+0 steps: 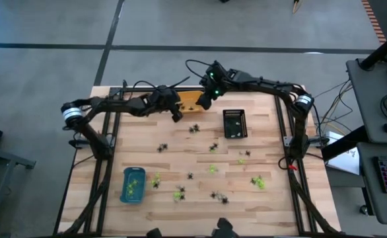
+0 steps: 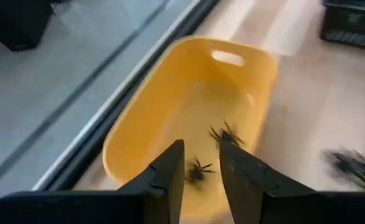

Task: Sort Halloween decoration
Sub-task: Put the white skull toy into the black bin

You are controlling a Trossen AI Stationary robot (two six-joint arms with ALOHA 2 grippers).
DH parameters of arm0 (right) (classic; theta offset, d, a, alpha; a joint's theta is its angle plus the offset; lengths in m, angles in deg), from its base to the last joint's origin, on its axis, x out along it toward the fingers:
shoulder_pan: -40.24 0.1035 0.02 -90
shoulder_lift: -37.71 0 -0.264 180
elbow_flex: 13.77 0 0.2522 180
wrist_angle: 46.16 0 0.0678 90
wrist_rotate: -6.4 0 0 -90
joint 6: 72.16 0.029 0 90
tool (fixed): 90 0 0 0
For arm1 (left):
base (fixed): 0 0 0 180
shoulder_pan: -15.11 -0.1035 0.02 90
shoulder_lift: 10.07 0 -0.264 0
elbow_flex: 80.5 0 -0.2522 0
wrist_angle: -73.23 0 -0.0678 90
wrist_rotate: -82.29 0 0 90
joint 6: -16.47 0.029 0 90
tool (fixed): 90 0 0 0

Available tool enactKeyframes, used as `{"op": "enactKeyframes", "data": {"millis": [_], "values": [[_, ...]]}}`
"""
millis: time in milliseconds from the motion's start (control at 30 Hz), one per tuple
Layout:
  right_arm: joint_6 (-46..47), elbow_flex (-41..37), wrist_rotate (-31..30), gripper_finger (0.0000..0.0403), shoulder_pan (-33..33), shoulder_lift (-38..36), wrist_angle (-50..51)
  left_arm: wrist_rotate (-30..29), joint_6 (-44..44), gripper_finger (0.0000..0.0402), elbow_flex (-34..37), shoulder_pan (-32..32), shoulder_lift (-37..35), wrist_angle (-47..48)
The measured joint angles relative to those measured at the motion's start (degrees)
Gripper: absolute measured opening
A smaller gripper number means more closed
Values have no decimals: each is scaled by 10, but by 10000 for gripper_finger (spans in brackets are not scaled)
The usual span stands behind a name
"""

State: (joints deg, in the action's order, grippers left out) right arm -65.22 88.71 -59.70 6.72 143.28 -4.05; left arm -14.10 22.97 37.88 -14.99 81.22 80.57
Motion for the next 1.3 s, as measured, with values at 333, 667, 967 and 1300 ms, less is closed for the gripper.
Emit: {"op": "enactKeyframes", "data": {"millis": [333, 667, 967, 1300], "values": [[-6, 0, -4, 247, 62, -19, 44, 10, -113, 91, 9, 96, -168, 280], [-17, 0, -102, 247, 154, -25, 134, 12, -277, 91, 71, 242, -195, 306], [-25, 0, -106, 247, 197, -28, 149, -67, -366, 91, 75, 273, -178, 373], [-46, -4, -106, 247, 211, -43, 250, -68, -213, 91, 146, 286, -173, 297]]}}
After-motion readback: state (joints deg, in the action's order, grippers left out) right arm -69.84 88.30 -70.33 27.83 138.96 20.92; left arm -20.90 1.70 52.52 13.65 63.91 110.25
